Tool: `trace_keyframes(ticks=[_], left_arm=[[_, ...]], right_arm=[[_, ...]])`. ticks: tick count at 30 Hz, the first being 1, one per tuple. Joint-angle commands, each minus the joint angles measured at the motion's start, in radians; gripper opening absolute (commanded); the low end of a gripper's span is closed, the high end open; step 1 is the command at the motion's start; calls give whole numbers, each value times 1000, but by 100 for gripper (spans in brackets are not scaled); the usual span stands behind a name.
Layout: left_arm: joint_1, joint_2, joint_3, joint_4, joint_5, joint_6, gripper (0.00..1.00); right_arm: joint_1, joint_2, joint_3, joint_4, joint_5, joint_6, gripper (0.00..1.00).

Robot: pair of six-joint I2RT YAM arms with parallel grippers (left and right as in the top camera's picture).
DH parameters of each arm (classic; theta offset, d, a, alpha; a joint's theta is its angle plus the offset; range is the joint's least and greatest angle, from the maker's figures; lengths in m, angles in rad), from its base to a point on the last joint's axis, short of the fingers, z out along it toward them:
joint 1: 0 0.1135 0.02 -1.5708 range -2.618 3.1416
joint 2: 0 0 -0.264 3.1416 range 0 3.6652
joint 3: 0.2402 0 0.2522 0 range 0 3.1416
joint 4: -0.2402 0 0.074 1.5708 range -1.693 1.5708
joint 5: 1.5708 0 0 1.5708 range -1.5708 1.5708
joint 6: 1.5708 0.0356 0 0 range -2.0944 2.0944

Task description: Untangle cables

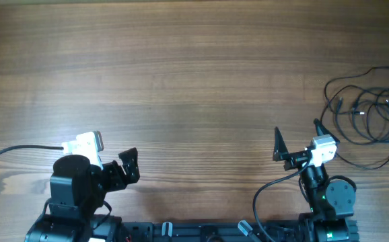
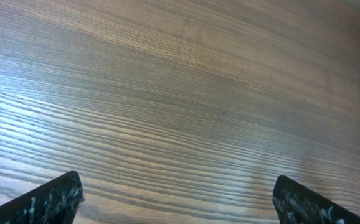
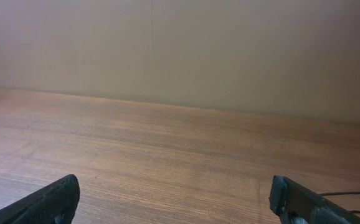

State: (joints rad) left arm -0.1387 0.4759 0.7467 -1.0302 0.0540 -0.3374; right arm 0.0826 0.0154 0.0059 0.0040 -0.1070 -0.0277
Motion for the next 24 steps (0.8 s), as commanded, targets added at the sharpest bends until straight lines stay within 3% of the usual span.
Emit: trace_keyframes(ticks=[1, 5, 12, 18, 19, 22, 24], left_arm=[[6, -28, -8, -22, 24, 13, 100], [71, -149, -138, 215, 25, 16, 100], [115, -416, -517, 696, 47, 16, 100], [115, -473, -715, 1094, 44, 64, 100], [115, -473, -741, 1127, 59, 92, 100], [108, -473, -741, 1018, 111, 214, 100], [108, -473, -741, 963, 121, 233, 100]], right_arm=[[4, -11, -1, 2, 3, 8, 100], [4, -11, -1, 2, 3, 8, 100], [4, -11, -1, 2, 3, 8, 100], [4, -11, -1, 2, 3, 8, 100], [4, -11, -1, 2, 3, 8, 100], [4, -11, -1, 2, 3, 8, 100], [4, -11, -1, 2, 3, 8, 100]])
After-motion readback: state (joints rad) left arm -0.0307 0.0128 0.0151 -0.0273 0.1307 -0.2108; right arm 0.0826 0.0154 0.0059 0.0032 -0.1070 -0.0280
